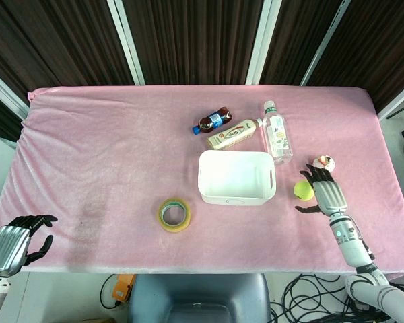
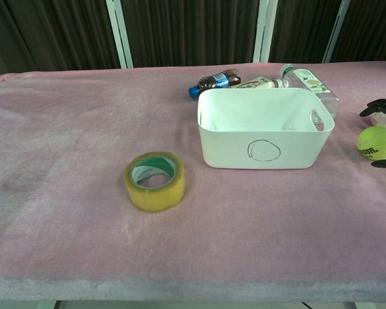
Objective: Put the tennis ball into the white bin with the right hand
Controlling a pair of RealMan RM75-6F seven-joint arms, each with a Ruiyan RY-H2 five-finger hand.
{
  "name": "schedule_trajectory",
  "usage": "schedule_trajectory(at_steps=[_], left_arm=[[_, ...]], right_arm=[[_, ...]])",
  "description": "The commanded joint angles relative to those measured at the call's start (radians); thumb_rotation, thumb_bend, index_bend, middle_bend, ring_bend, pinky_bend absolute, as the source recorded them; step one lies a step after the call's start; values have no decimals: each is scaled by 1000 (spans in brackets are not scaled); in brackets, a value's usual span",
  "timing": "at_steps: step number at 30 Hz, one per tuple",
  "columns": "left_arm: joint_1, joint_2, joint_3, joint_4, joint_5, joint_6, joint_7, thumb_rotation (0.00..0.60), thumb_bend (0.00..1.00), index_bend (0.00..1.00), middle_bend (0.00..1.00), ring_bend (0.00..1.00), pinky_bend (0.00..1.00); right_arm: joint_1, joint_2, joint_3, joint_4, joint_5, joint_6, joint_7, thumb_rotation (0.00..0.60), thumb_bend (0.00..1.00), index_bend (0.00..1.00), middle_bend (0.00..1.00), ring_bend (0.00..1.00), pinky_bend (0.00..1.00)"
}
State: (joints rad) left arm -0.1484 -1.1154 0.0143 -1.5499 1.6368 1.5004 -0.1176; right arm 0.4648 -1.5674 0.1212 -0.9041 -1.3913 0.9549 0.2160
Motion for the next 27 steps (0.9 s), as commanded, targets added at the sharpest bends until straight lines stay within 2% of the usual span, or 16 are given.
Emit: schedule_trajectory(at_steps=[1,11,15,17,21,25,27], left_arm=[[0,1,0,-1,-1,-1,1,600,440,378,468,405,428],[0,3,-1,-4,0,-1,-3,600,440,378,471,405,430],[-1,5,0,-5,-1,-5,-4,600,440,378,471,405,431],[0,6,0,-5,-2,-5,-7,600,440,377,471,405,431],[3,8,-2,-6,-6,0,-13,600,439,378,471,404,431],[4,9,-3,-5,-6,3,-16,600,440,378,472,405,431],[5,10,-4,-4,-8,5,-19,600,440,378,473,405,431]], right_arm=[[0,-1,-4,1,-3,4,5,600,217,278,139,104,144],[1,-17,-5,26,18,-1,-19,600,223,294,148,120,171],[9,-45,5,69,39,-15,-45,600,264,322,176,181,263],[13,-67,11,100,47,-12,-56,600,309,363,214,245,343],[17,-142,28,203,61,18,-86,600,461,534,337,427,522],[17,-172,36,245,68,34,-102,600,608,659,412,520,613],[15,-203,45,289,74,63,-126,600,789,790,486,590,696]])
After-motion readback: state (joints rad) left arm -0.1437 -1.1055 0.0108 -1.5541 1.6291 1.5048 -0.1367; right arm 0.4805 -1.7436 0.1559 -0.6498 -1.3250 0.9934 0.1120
